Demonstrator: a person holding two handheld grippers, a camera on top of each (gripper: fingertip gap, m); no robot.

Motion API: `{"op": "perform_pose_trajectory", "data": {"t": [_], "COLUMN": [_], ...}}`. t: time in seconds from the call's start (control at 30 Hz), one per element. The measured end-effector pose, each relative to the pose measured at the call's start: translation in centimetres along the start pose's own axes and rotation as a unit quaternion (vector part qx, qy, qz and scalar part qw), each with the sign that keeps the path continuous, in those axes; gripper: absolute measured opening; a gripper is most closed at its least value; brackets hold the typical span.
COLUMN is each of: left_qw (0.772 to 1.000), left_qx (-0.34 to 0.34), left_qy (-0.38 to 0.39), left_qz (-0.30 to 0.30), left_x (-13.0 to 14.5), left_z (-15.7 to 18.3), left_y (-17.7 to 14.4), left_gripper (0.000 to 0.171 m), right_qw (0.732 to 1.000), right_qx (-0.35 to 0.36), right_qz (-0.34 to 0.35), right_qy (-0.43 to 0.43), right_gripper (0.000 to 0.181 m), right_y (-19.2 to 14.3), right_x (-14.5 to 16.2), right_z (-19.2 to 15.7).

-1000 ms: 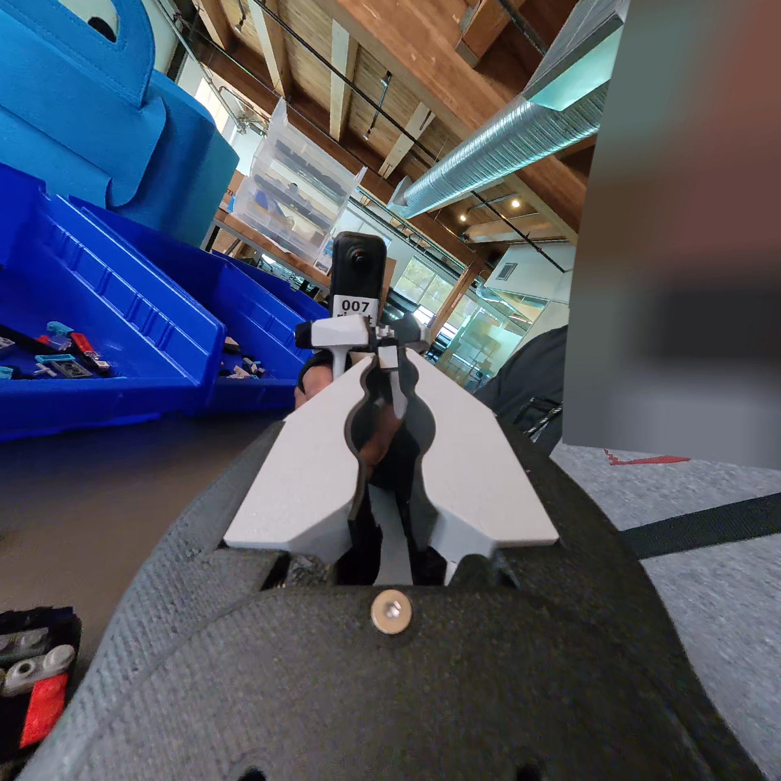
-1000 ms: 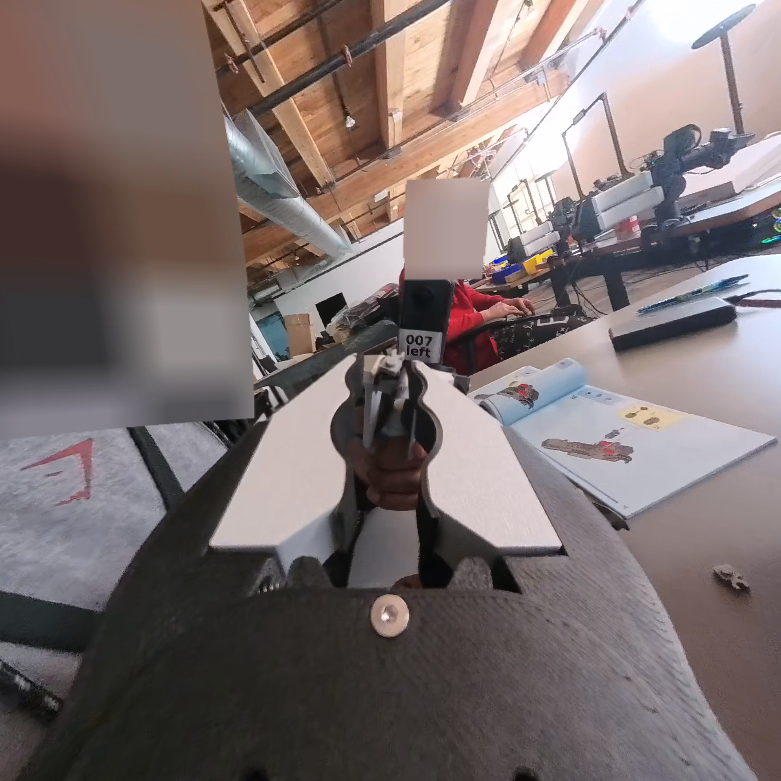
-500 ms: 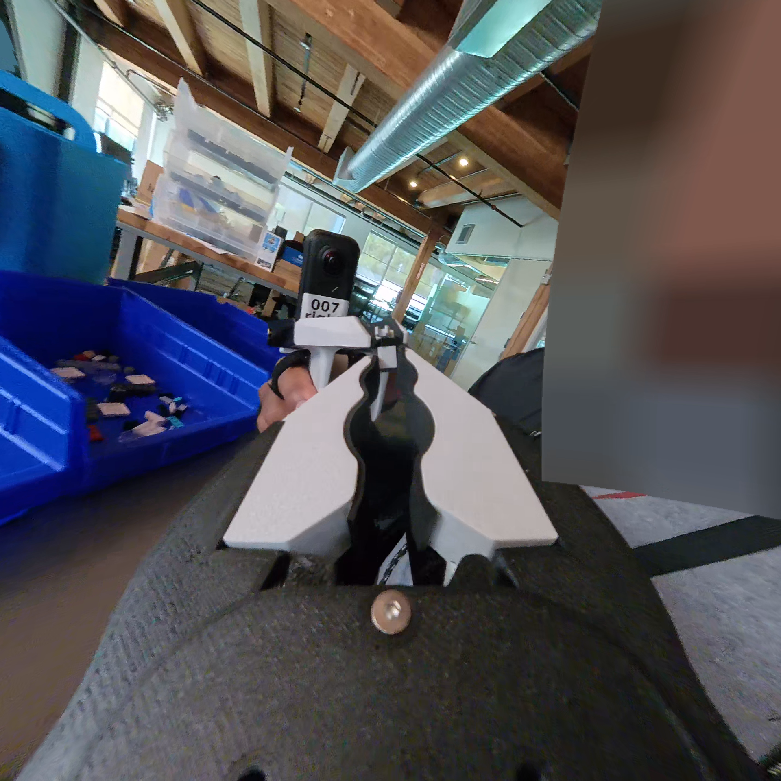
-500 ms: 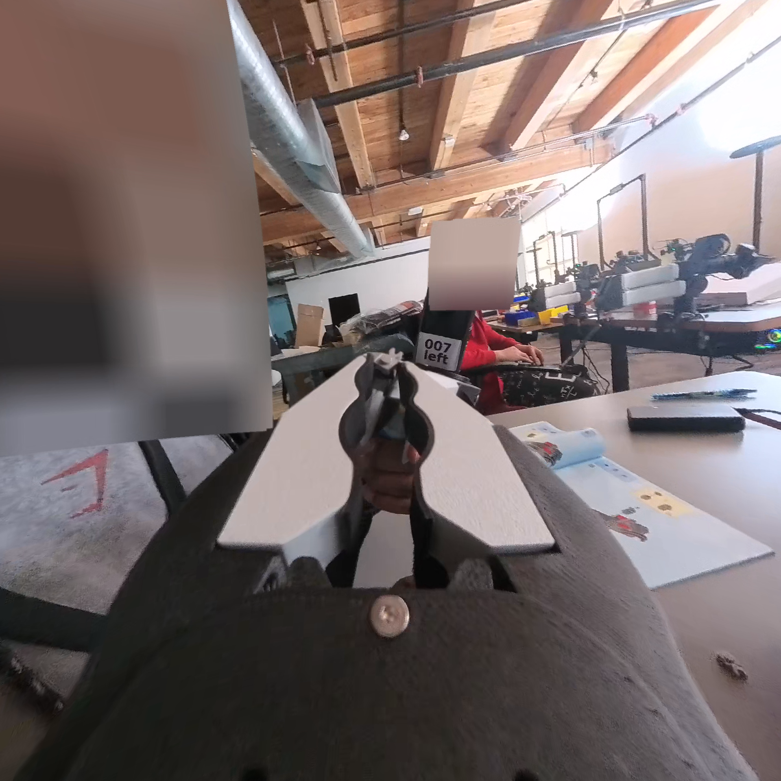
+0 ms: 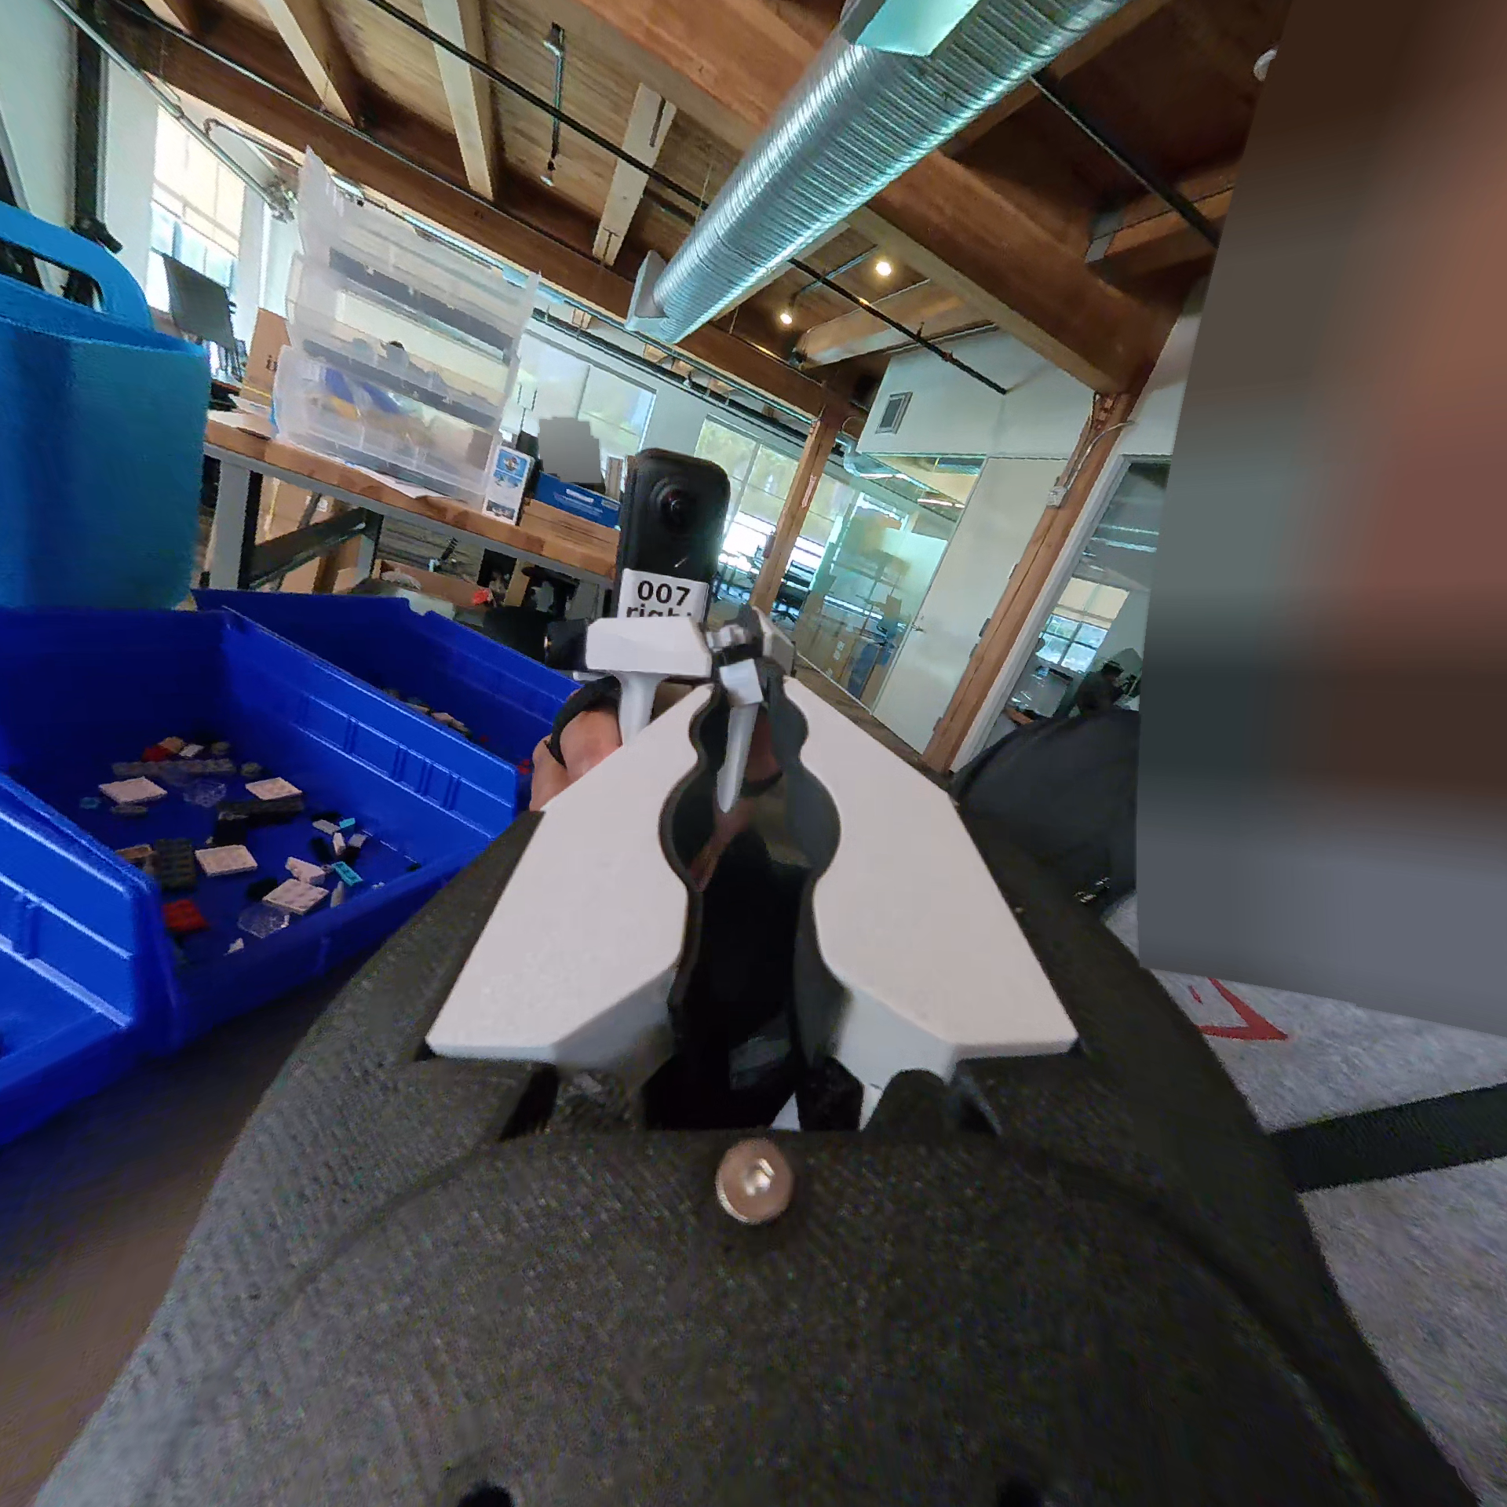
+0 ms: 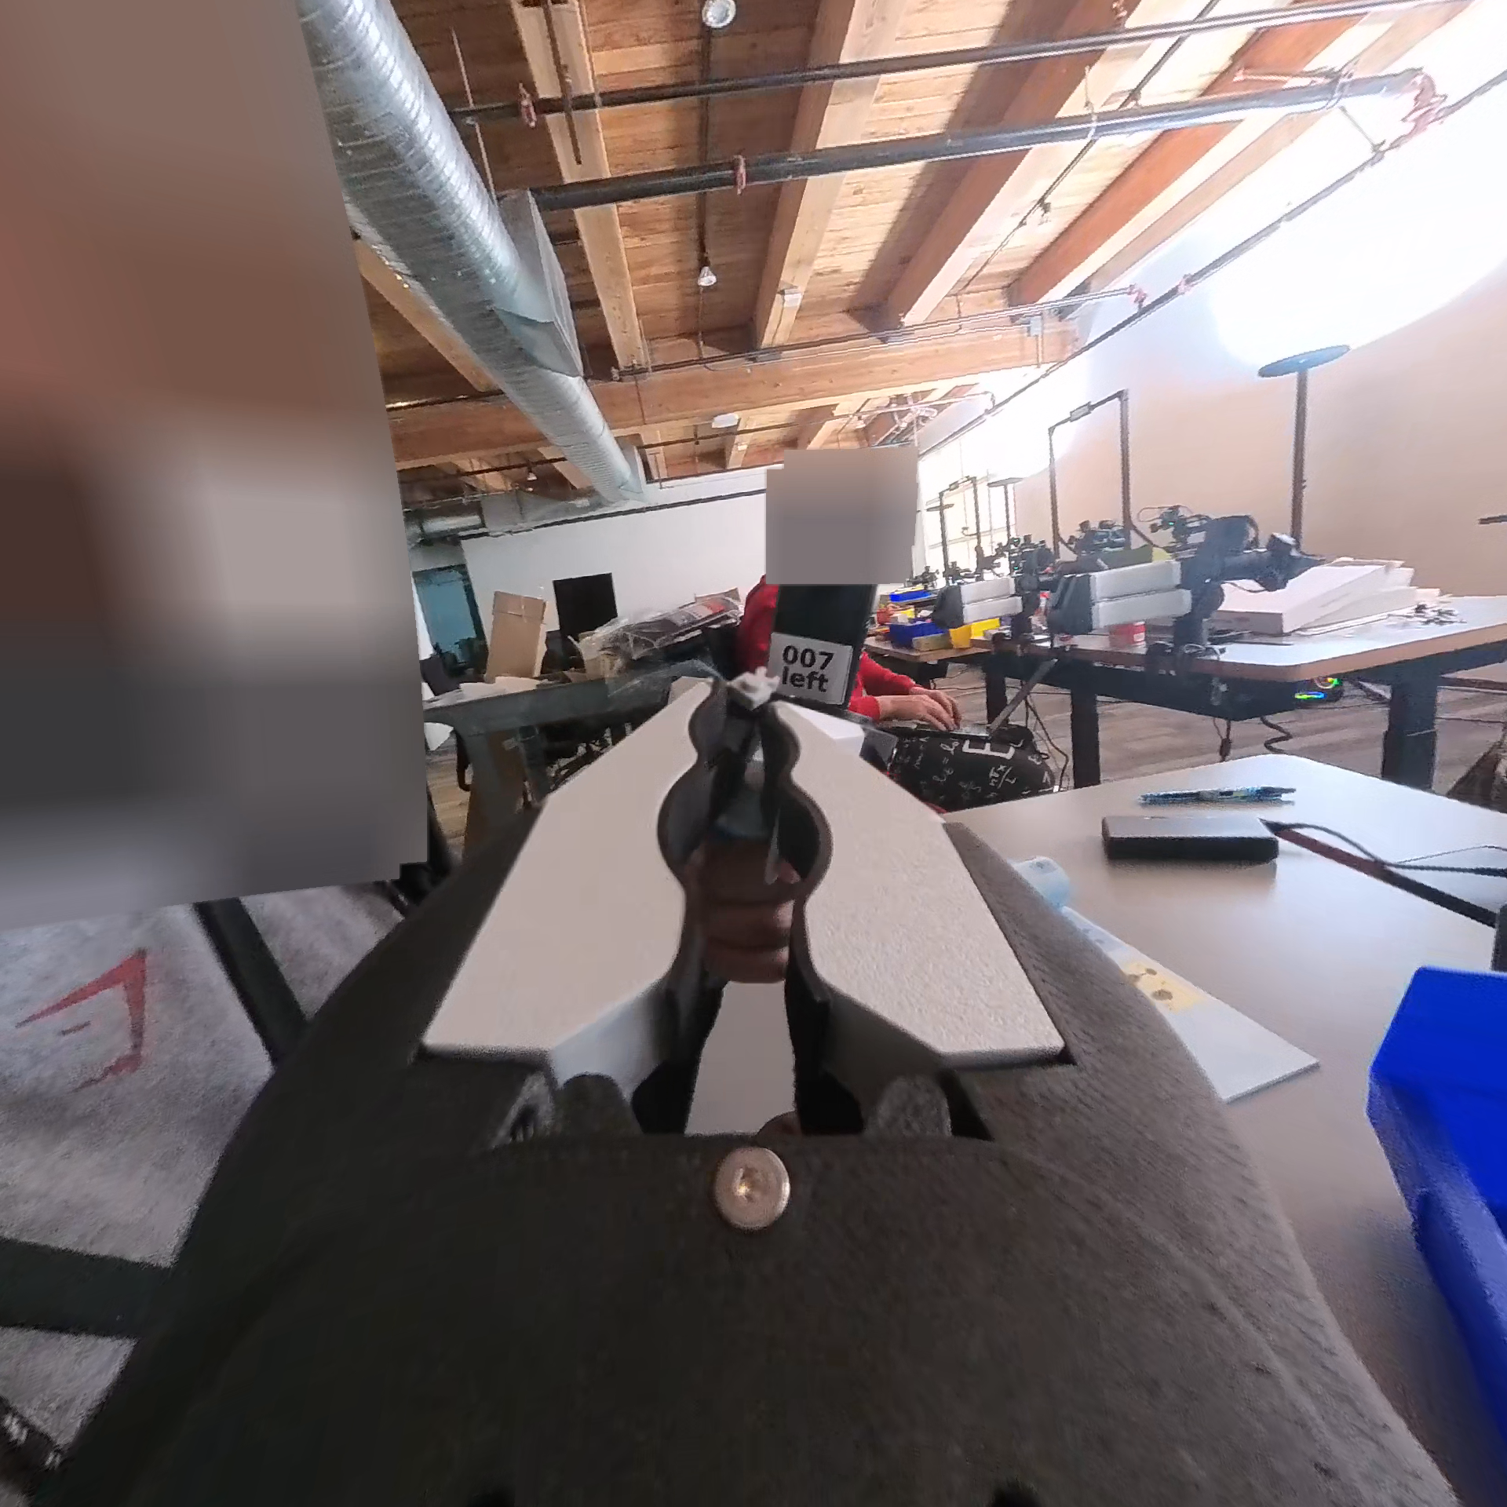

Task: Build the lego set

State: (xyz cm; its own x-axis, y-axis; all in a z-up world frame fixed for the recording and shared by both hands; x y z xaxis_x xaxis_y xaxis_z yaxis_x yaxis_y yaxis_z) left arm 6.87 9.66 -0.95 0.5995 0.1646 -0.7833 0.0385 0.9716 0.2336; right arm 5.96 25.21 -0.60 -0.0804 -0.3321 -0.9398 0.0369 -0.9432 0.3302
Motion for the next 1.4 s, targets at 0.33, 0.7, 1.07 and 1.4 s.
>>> {"op": "perform_pose_trajectory", "data": {"t": [0.33, 0.7, 1.07, 1.4], "left_qw": [0.997, 0.993, 0.994, 0.994], "left_qx": [0.009, 0.026, -0.010, -0.028], "left_qy": [-0.017, -0.062, 0.012, 0.028], "left_qz": [0.069, 0.101, 0.109, 0.102], "left_x": [-1.0, -1.2, -1.1, -1.0], "left_z": [0.0, -0.4, 0.4, 0.8], "left_y": [-2.2, -2.5, -2.4, -2.4], "left_gripper": [0.010, 0.013, 0.008, 0.008], "right_qw": [1.000, 0.997, 0.998, 0.999], "right_qx": [0.019, 0.029, 0.016, 0.006], "right_qz": [0.005, -0.004, 0.004, 0.022], "right_qy": [-0.009, -0.066, -0.067, -0.039], "right_gripper": [0.007, 0.008, 0.009, 0.008], "right_y": [1.8, 2.6, 2.8, 2.8], "right_x": [-0.3, -0.4, -0.4, -0.1], "right_z": [1.2, 1.3, 1.1, 1.0]}}
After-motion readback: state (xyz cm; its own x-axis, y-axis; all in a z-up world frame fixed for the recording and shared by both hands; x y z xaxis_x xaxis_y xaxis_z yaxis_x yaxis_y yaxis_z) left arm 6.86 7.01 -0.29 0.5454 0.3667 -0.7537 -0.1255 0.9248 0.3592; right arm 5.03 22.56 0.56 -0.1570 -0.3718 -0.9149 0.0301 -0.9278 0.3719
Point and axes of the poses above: each gripper's, where its closed fingertips meet, y out along the fingers, x out of its underside, z = x × y across the jaws, the point moved 9 cm from there along -y, back along the fingers, and after that the axes turned 15 degrees about -y, right-handed, at the moved point
